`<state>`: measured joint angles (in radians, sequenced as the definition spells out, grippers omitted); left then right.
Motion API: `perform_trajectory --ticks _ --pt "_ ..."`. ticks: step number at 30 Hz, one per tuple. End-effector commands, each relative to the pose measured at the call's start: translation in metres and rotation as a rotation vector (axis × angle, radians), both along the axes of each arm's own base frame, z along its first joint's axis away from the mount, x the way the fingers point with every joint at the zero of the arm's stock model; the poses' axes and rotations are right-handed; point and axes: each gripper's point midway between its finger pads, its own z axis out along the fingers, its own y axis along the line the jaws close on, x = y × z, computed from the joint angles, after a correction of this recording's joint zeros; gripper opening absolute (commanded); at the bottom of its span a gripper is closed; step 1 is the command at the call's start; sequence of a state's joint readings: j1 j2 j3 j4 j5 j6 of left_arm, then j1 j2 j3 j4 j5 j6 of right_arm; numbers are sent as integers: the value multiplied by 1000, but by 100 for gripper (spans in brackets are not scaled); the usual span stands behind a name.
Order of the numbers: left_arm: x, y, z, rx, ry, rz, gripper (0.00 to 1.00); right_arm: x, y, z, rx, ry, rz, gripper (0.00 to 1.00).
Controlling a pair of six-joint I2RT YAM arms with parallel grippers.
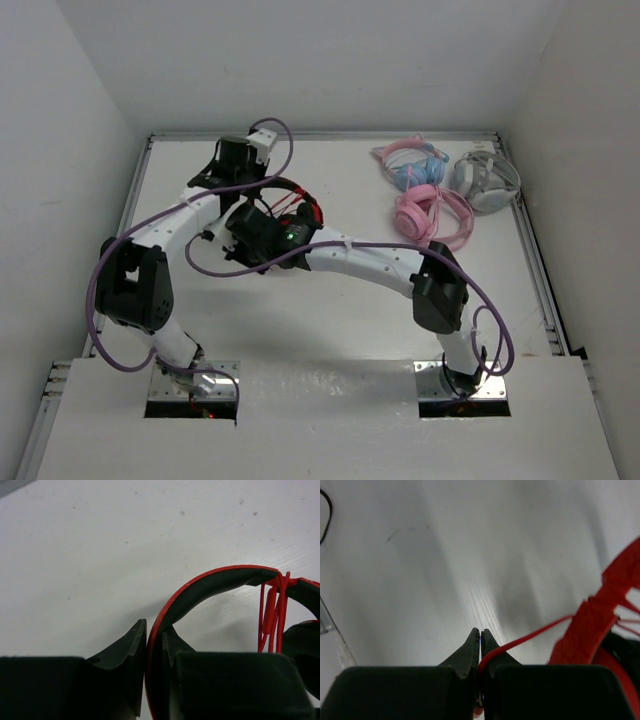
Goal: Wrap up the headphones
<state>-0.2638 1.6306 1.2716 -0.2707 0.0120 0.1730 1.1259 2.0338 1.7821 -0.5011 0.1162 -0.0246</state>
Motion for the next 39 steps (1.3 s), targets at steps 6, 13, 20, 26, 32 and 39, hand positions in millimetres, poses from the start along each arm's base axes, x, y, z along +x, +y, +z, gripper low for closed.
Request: perform_trajectory --ticks 6,13,20,26,32,39 --pt "7 3 13 306 -201 -146 0 45 -45 92 27 -274 -119 0" --pt "-11 1 -39 428 -103 -219 0 81 -73 105 -167 -601 -192 0" --pt "-37 -34 -53 274 -6 -402 0 112 -99 103 -122 -710 -266 0" --pt "-68 -68 -52 33 126 -465 0 141 -119 93 -20 -703 -341 0" --pt "-60 -73 -71 -78 266 -333 0 113 -85 103 107 -643 -258 0" --pt "-61 -85 -80 -171 319 -371 0 118 -95 111 119 -669 -345 0"
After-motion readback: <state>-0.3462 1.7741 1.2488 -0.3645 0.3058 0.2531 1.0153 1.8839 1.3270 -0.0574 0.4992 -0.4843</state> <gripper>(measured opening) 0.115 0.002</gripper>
